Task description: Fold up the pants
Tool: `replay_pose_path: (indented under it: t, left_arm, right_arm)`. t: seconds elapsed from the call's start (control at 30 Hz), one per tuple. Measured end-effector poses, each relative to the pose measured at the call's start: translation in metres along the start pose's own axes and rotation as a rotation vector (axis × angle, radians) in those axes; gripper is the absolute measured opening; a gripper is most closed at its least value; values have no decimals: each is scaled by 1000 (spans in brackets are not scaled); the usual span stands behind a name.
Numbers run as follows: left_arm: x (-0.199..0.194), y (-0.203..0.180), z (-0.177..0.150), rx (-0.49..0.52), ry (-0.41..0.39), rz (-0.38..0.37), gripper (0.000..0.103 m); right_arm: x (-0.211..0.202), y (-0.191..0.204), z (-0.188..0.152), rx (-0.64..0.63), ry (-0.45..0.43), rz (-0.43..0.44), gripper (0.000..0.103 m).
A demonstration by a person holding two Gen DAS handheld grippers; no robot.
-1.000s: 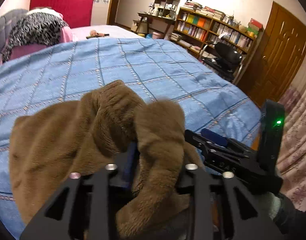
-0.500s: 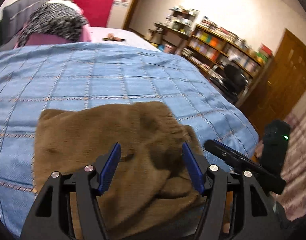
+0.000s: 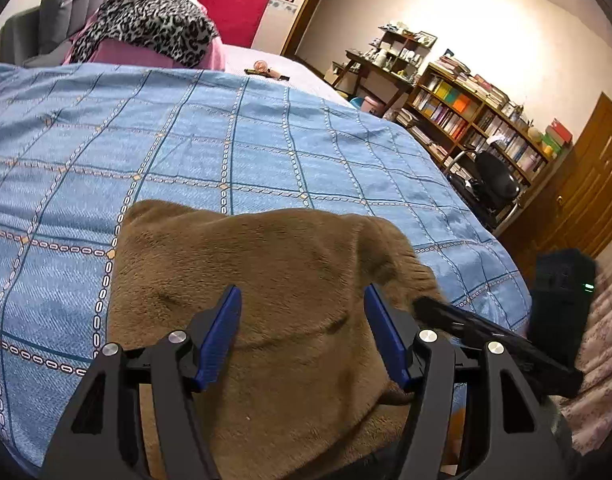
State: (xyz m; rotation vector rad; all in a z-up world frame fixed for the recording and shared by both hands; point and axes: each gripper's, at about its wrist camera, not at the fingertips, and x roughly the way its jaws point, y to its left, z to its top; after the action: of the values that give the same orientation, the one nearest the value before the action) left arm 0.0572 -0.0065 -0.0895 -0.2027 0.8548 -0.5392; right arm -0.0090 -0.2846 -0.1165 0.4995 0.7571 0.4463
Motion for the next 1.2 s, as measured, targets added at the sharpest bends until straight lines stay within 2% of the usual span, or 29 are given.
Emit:
replay_pose_path:
  t: [0.13,0.23,0.3,0.37,0.47,0.53,0.6,0.63,0.67,0.7,0.83,0.97,1.03,1.07,1.1,1.17,1.2]
  left_arm:
    - [3,1,1,-3,3,-10,64]
    - [7,0,-1,5,16,-22,64]
    - [10,-2,-7,17,29,-26,64]
    - [14,-5,-11,27,37,-25,70]
    - [23,-10,-21,61,50,-11,71]
    - [25,-12,-25,81,48,4,71]
    - [27,-11,-27,86,46,6,71]
    - [26,-10,-27,81,44,3,71]
    - [26,-10,-27,76,42,3,71]
    - [26,-9,-27,69,41,-1,71]
    - [25,-7,-27,65,38,-4,71]
    - [24,-7,-28,63,38,-2,71]
    - [23,-6,-27,60,38,-1,71]
    - [23,-6,-27,58,39,-1,71]
    - [22,-5,-27,56,39,0,71]
    - [21,-6,-27,52,39,0,71]
    - [19,-6,-25,49,40,-3,71]
  right_arm:
    - [-39,3,-3,30,-12,57,24]
    - [-51,6,-12,36,12,51,24]
    - [-45,6,-22,20,40,5,23]
    - [-29,-3,-32,34,80,-58,24]
    - [-11,-16,-39,74,100,-82,24]
    - [-9,-19,-39,98,93,-67,29]
    - [-12,-20,-35,104,77,-67,40]
    - [-14,-19,-34,103,66,-86,53]
    - [-14,-20,-33,101,55,-101,61]
    - [-16,-21,-31,105,45,-110,62]
    - [-4,-29,-22,137,56,-76,62]
    - [26,-43,-20,201,128,-6,62]
    - [31,-43,-20,200,132,12,63]
    - [31,-41,-19,190,131,9,59]
    - [30,-39,-19,180,131,15,49]
    - [26,-37,-17,171,123,25,37]
    - [21,-35,-15,164,111,36,34]
